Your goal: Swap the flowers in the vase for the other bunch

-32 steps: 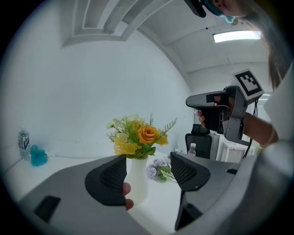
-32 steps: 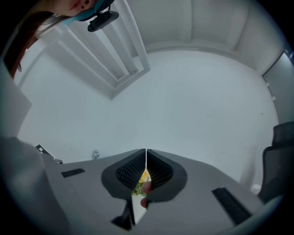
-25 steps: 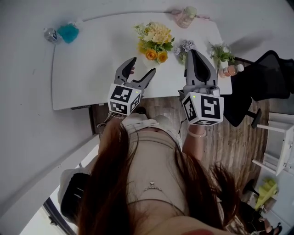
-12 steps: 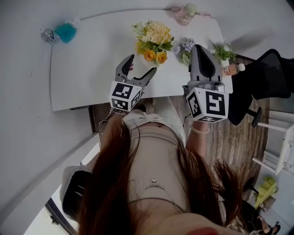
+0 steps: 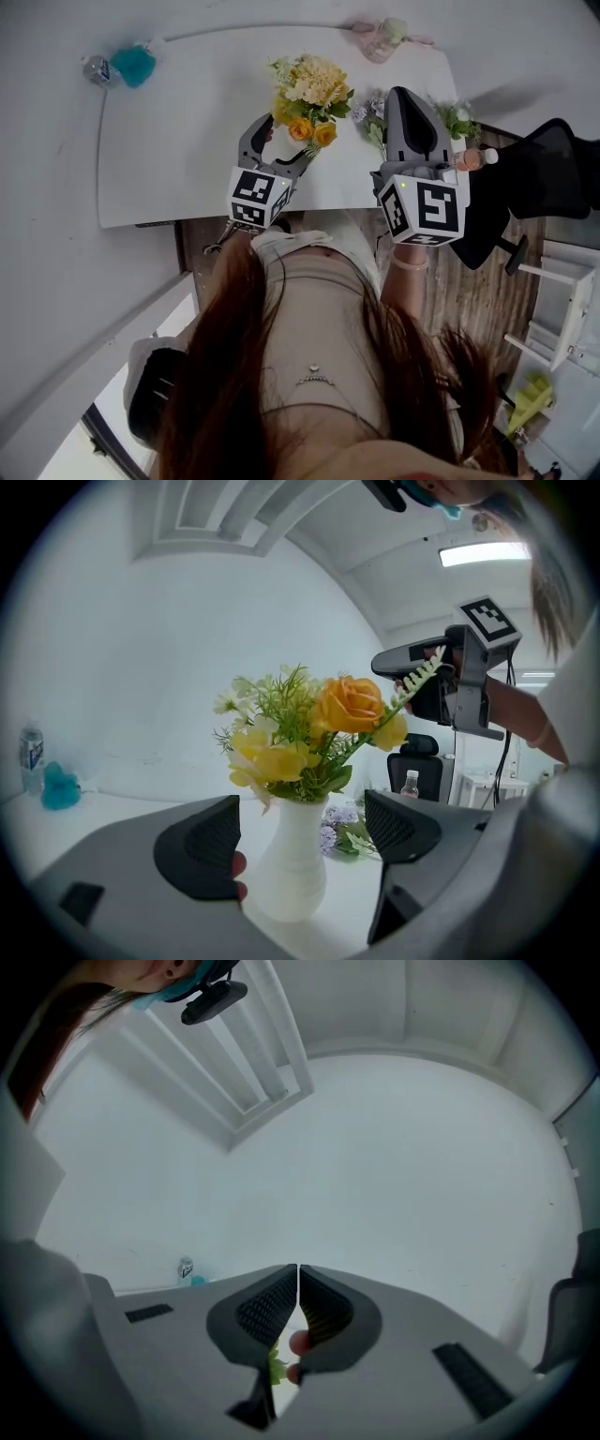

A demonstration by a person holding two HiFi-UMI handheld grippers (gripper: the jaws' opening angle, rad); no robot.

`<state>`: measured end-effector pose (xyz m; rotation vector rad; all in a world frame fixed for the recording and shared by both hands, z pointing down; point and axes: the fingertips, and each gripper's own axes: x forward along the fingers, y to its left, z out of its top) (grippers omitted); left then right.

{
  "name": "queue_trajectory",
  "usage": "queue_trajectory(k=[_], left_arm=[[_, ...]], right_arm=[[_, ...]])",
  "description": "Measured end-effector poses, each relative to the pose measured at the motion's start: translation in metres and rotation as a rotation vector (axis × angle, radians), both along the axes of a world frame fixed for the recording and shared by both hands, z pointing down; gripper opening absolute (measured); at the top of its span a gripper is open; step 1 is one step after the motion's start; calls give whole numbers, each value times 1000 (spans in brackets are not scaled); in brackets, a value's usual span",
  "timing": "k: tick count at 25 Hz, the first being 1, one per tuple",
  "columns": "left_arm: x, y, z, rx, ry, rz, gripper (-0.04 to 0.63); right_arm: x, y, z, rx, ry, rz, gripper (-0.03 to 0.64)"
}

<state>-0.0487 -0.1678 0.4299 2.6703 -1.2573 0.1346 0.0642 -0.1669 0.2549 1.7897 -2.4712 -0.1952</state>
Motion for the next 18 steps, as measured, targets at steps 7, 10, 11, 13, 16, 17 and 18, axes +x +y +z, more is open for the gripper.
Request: queue_trajectory(k=[7, 10, 11, 13, 16, 17, 18], left_arm=[[3, -12, -2, -22, 43, -17, 405], [4, -17, -4, -17, 55, -21, 405], [5, -18, -4, -16, 58, -19, 405], [7, -21, -2, -19, 69, -10, 405], [12, -25, -1, -18, 88, -3, 405], [13, -27, -1, -15, 90, -5, 405], [14, -29, -2, -10, 91, -7, 405]], right_arm=[[8, -11, -1, -1, 10, 2, 28], [10, -14, 0, -5, 16, 5, 28], [10, -15, 1, -6, 19, 6, 28], [12, -17, 3, -8, 27, 10, 28], [16, -19, 4, -10, 36, 21, 28], [17, -20, 3, -10, 38, 23, 28], [18, -20, 3, -9, 40, 25, 28]])
